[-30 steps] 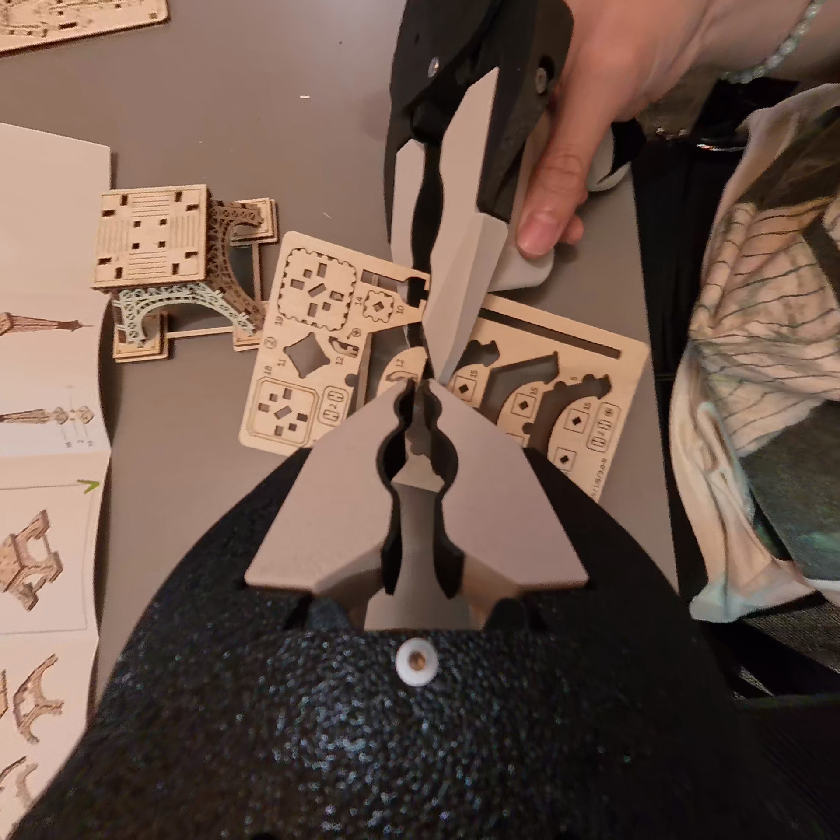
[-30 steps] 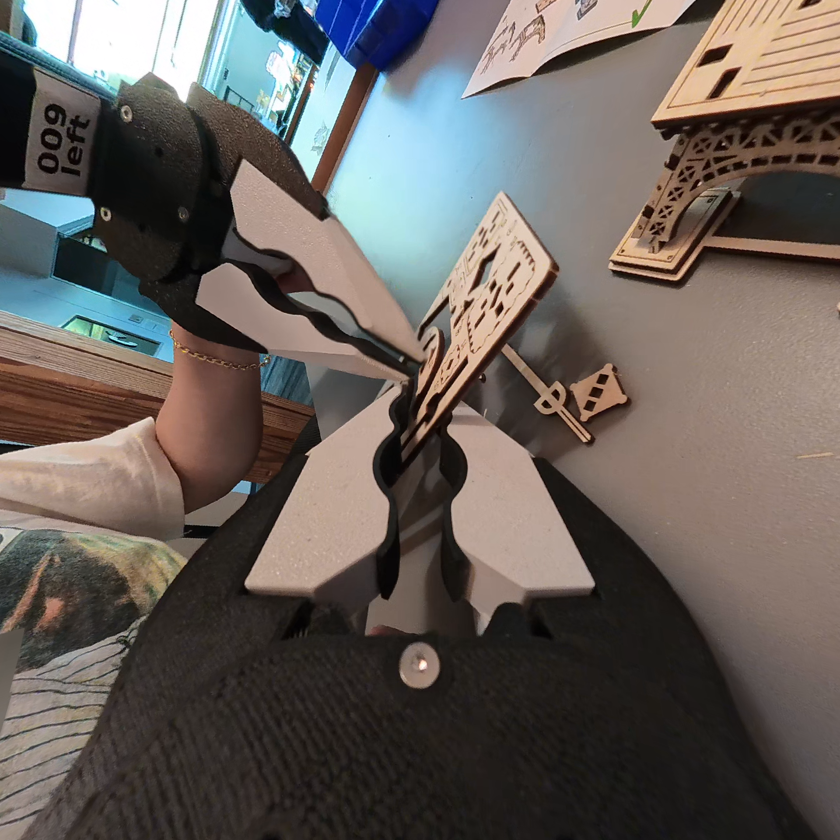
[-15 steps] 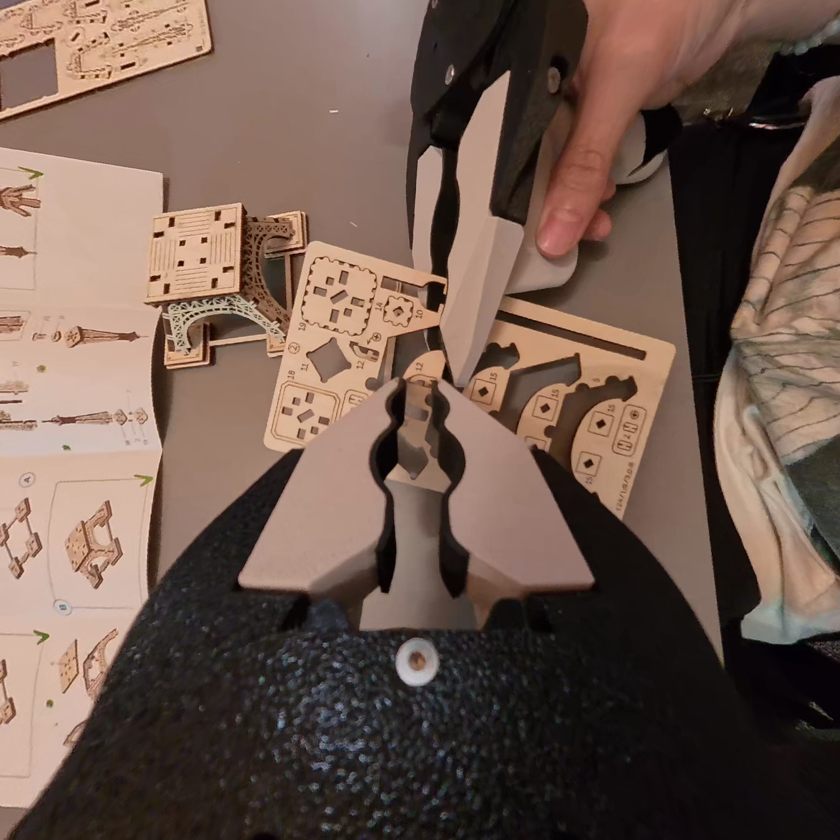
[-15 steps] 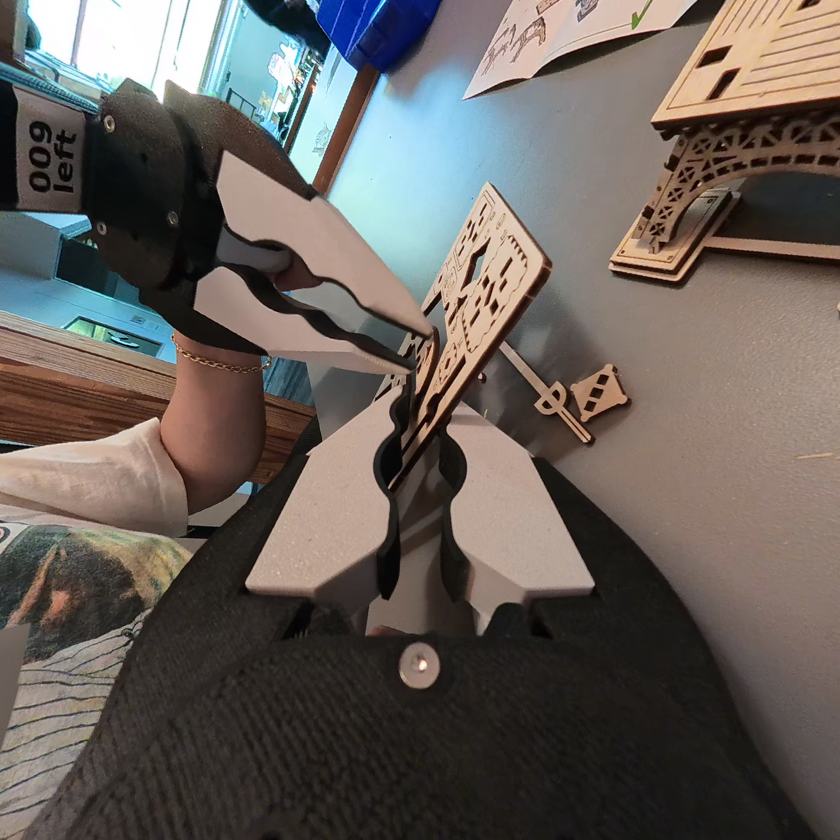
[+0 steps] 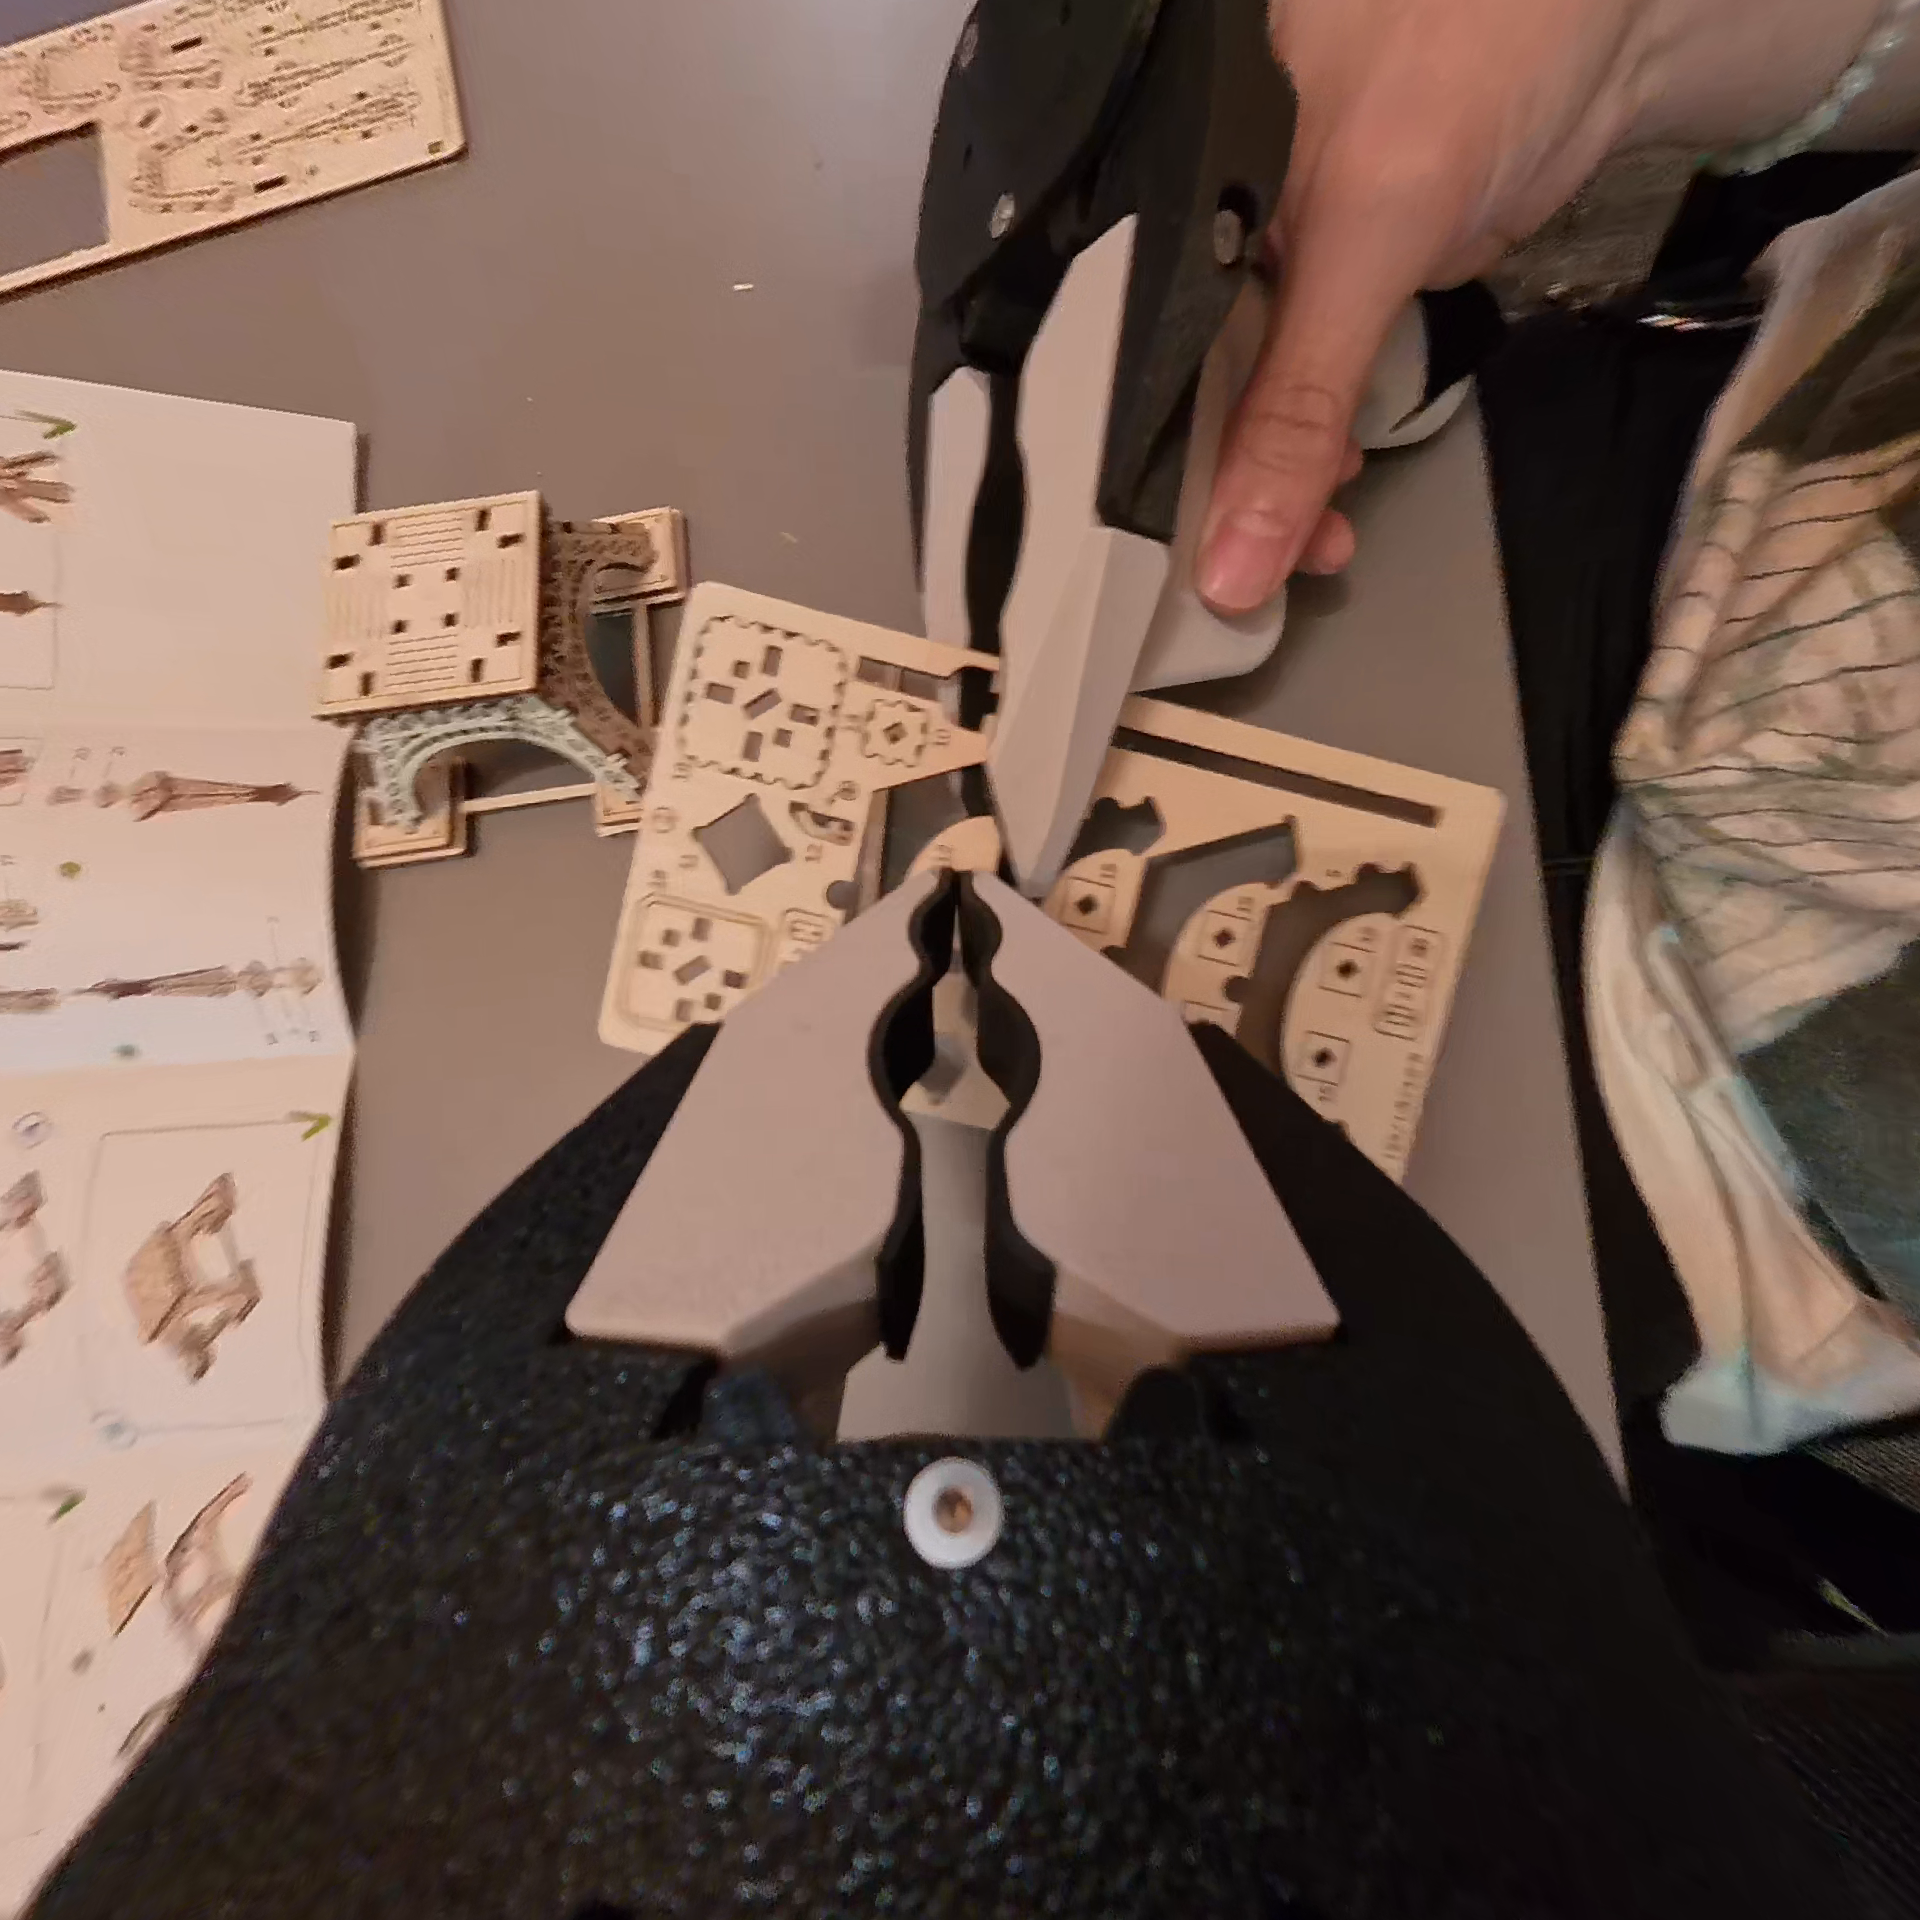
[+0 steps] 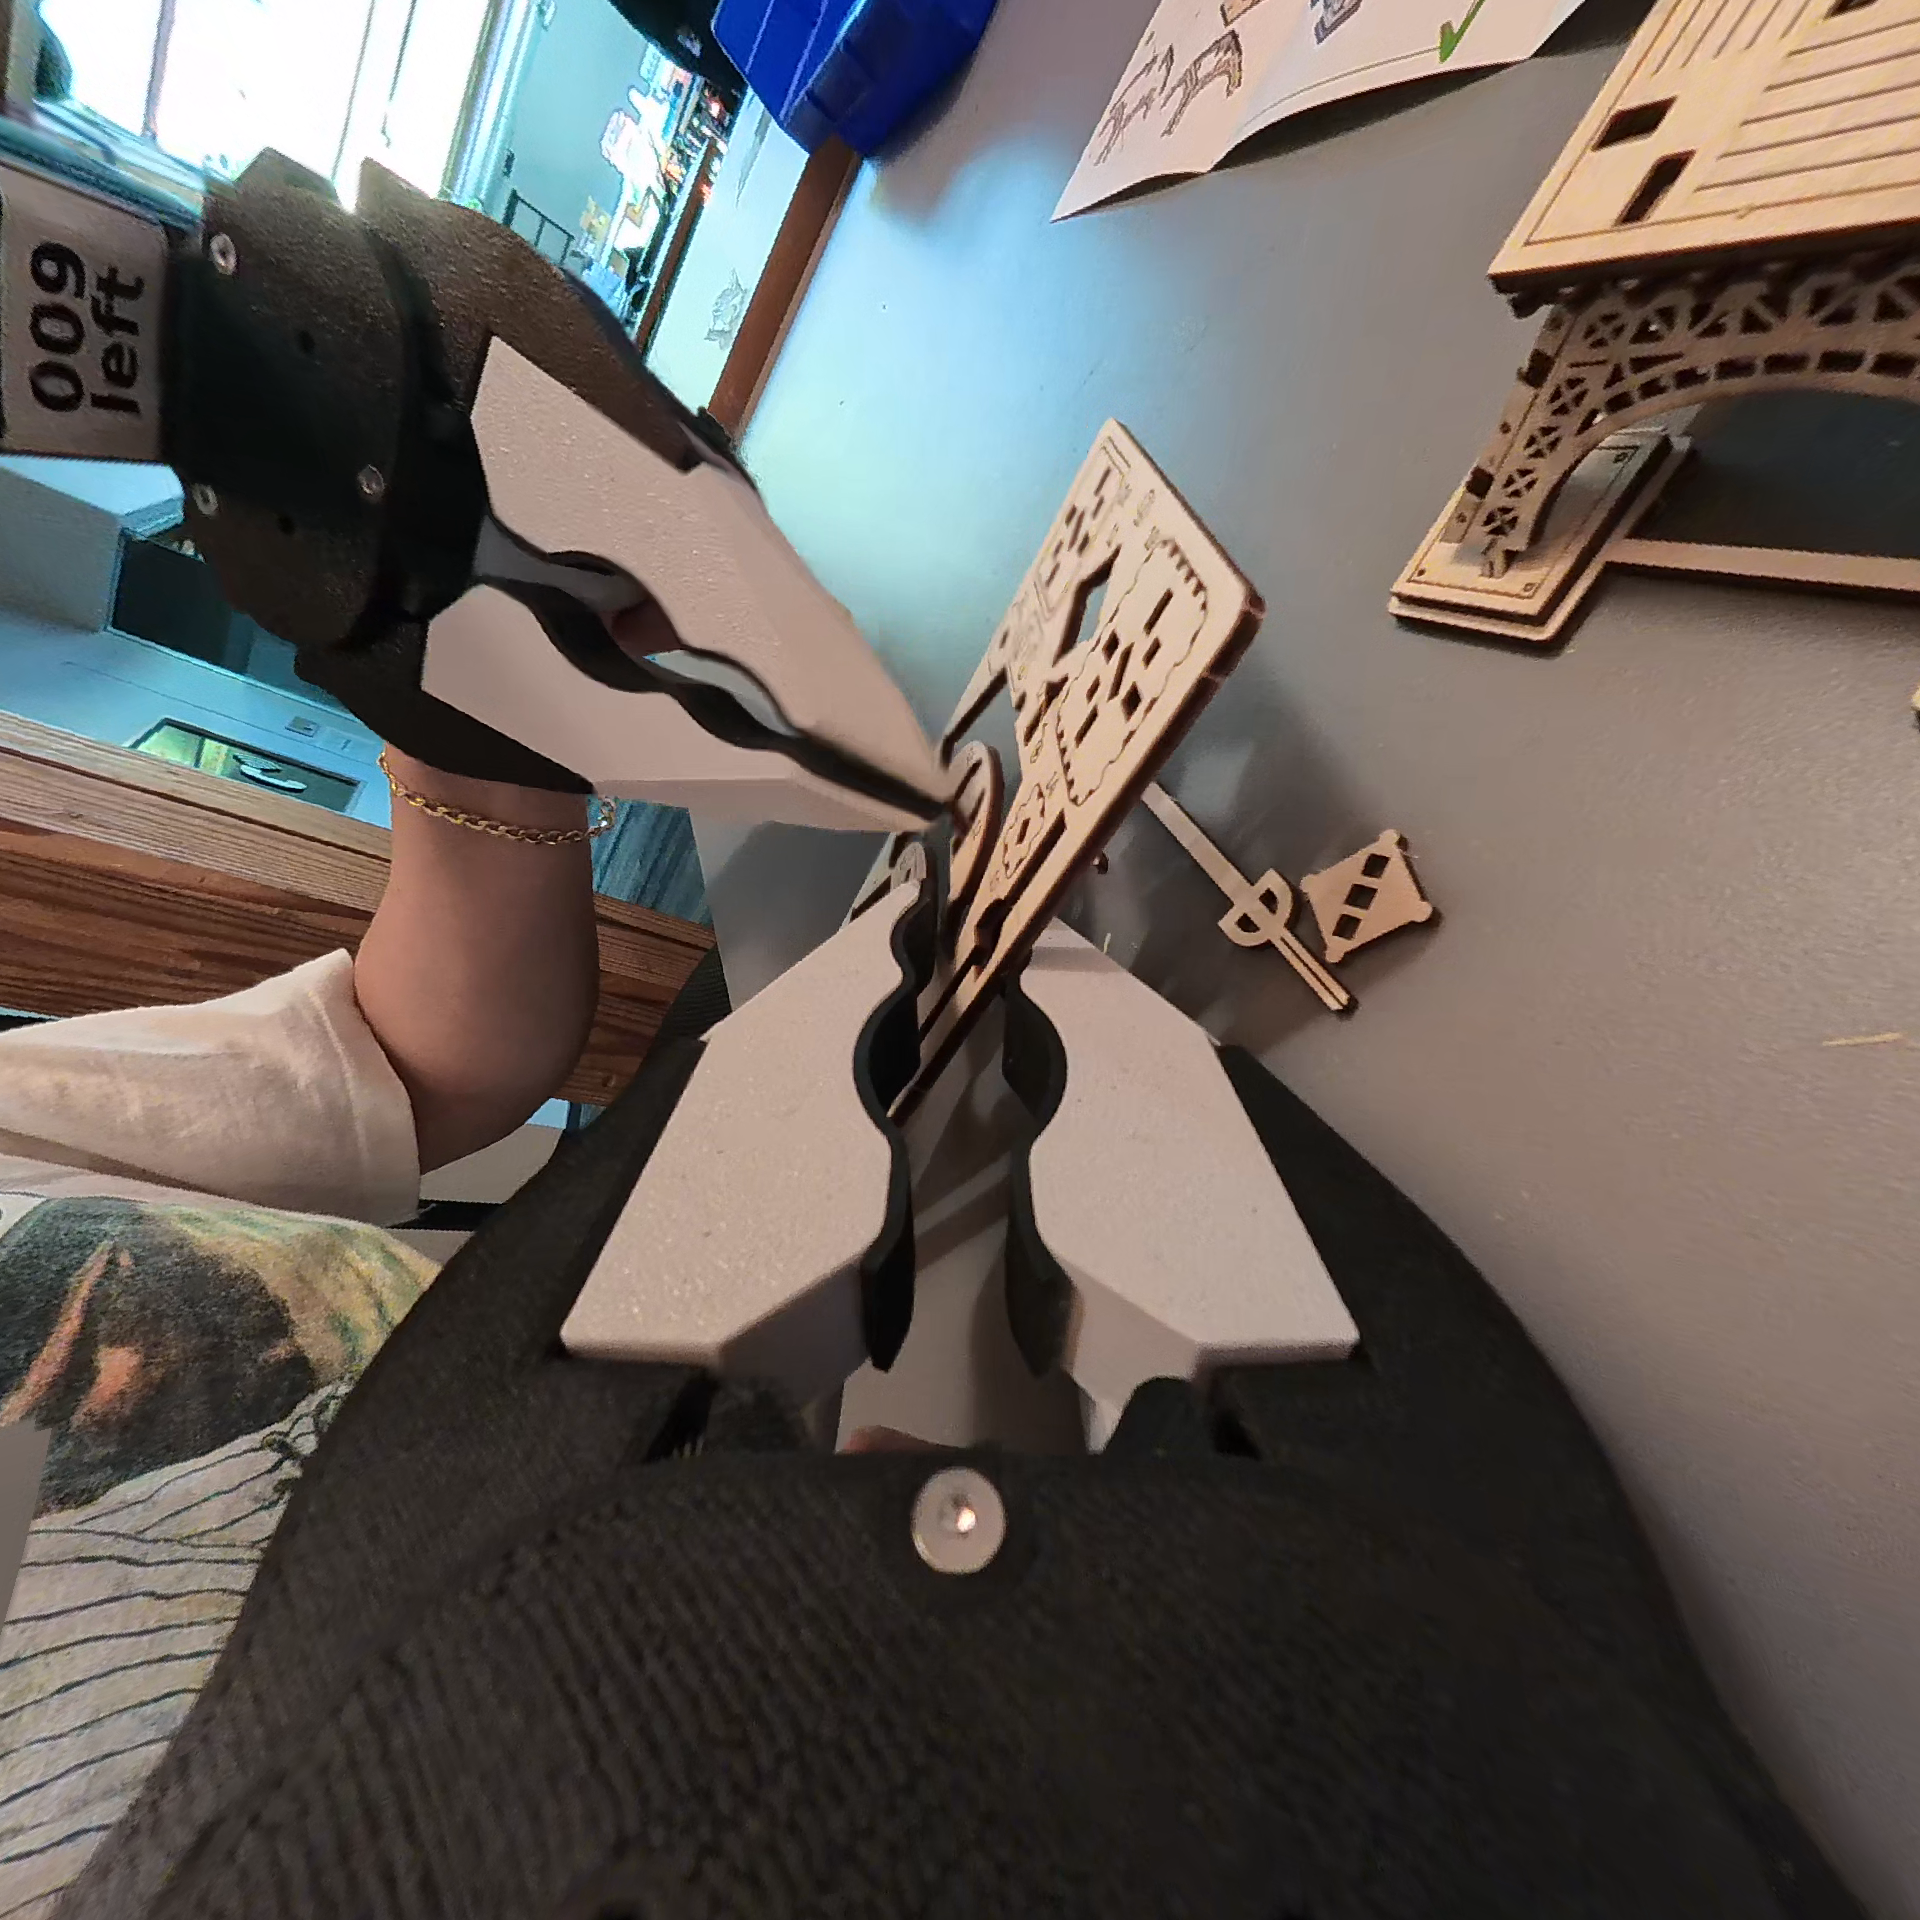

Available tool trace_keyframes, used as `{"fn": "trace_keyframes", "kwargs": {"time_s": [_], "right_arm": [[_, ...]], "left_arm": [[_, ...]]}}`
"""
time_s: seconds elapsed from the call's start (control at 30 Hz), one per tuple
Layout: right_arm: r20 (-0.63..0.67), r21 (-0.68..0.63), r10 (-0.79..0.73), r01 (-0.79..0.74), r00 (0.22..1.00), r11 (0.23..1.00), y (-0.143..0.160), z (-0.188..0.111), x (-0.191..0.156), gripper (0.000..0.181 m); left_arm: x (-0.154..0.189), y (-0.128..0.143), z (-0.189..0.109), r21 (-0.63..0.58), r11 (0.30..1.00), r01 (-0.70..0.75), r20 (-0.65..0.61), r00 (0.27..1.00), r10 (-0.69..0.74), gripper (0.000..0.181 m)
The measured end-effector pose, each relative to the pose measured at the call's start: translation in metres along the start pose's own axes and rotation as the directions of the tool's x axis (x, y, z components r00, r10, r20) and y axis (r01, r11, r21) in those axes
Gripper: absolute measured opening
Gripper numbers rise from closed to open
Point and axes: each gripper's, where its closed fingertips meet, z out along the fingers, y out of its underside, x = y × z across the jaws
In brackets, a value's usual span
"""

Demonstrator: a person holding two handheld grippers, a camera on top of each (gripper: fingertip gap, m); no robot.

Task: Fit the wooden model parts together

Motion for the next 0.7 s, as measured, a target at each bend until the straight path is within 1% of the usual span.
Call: {"fn": "trace_keyframes", "kwargs": {"time_s": [0.03, 0.07, 0.17, 0.27, 0.4, 0.47, 0.6, 0.7], "right_arm": [[-0.007, 0.007, -0.001, 0.001, 1.0, 1.0, -0.001, 0.0, 0.001, 0.007], [-0.009, 0.014, 0.002, -0.002, 1.0, 1.0, -0.002, -0.001, 0.001, 0.006], [-0.002, 0.017, 0.005, -0.005, 1.0, 1.0, -0.003, -0.001, 0.001, 0.006], [0.001, 0.016, 0.005, -0.005, 1.0, 1.0, -0.002, -0.001, 0.0, 0.006], [0.002, 0.016, 0.005, -0.005, 1.0, 1.0, -0.002, -0.001, 0.0, 0.006], [0.001, 0.016, 0.005, -0.005, 1.0, 1.0, -0.002, -0.001, 0.0, 0.006], [0.004, 0.016, 0.005, -0.005, 1.0, 1.0, -0.002, -0.001, 0.0, 0.006], [0.002, 0.013, 0.005, -0.005, 1.0, 1.0, -0.002, -0.001, 0.0, 0.007]], "left_arm": [[0.009, -0.003, -0.001, 0.022, 1.0, 0.002, -0.061, 0.998, -0.001, 0.0], [0.012, -0.006, -0.002, 0.045, 0.999, 0.011, -0.087, 0.996, -0.007, 0.0], [-0.002, 0.0, -0.004, 0.011, 1.0, 0.013, 0.016, 1.0, -0.013, 0.001], [-0.008, -0.003, -0.005, 0.027, 1.0, 0.012, 0.065, 0.998, -0.013, 0.009], [-0.009, 0.005, 0.001, -0.025, 1.0, 0.003, 0.08, 0.997, -0.001, 0.017], [-0.006, 0.004, 0.003, -0.023, 1.0, -0.011, 0.068, 0.998, 0.012, 0.012], [-0.005, -0.004, 0.002, 0.018, 0.999, -0.036, 0.073, 0.997, 0.034, 0.009], [-0.003, -0.002, 0.004, -0.009, 1.0, -0.03, 0.063, 0.998, 0.031, 0.002]]}}
